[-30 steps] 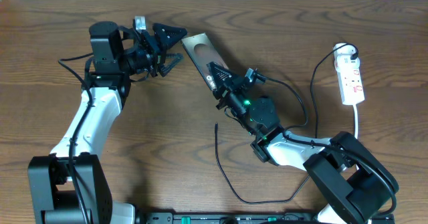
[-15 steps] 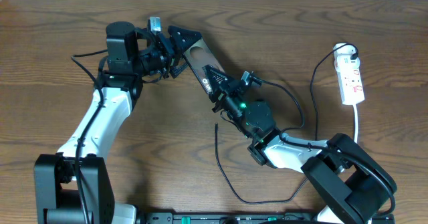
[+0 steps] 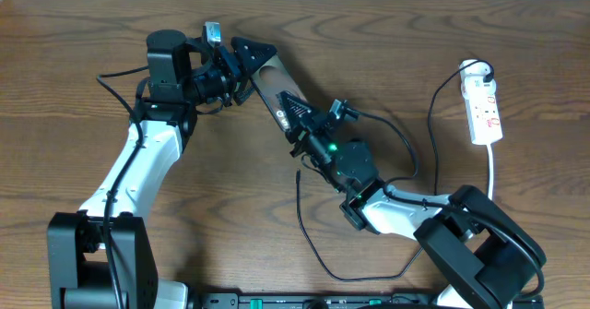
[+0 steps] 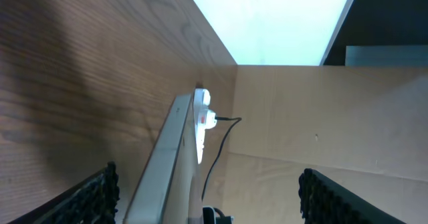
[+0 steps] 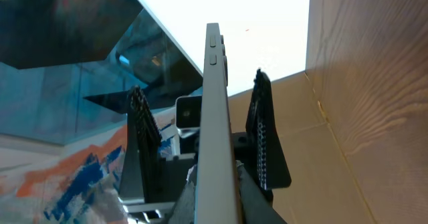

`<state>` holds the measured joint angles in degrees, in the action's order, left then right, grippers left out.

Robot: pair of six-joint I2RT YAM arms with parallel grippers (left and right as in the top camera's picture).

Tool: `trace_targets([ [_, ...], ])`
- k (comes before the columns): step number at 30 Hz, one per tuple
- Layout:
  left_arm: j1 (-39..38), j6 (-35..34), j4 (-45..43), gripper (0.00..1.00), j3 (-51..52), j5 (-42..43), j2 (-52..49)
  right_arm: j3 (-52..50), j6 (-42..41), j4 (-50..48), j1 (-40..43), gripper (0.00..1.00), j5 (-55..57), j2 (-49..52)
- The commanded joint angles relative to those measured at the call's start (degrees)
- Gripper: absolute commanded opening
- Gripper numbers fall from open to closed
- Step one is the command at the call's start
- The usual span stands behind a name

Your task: Plug charger to phone and switch on socket

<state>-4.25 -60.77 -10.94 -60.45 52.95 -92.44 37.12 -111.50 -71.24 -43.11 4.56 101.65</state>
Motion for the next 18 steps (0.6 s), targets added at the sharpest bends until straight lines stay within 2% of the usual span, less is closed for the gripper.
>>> trace_targets([
  [1, -0.42, 1.16, -0.33, 0.8, 0.44, -0.98, 0.7, 0.76, -0.31, -1.57, -1.33, 0.01, 2.1, -0.26],
  [4, -0.7, 1.16, -0.33, 0.78, 0.44, -1.2, 0.7, 0.76, -0.28, -1.68, -1.79, 0.01, 2.43, -0.26],
  [18, -1.31, 1.2, -0.33, 0.51, 0.44, -1.64, 0.7, 0.76, -0.28, -2.05, -2.32, 0.01, 2.4, -0.26],
])
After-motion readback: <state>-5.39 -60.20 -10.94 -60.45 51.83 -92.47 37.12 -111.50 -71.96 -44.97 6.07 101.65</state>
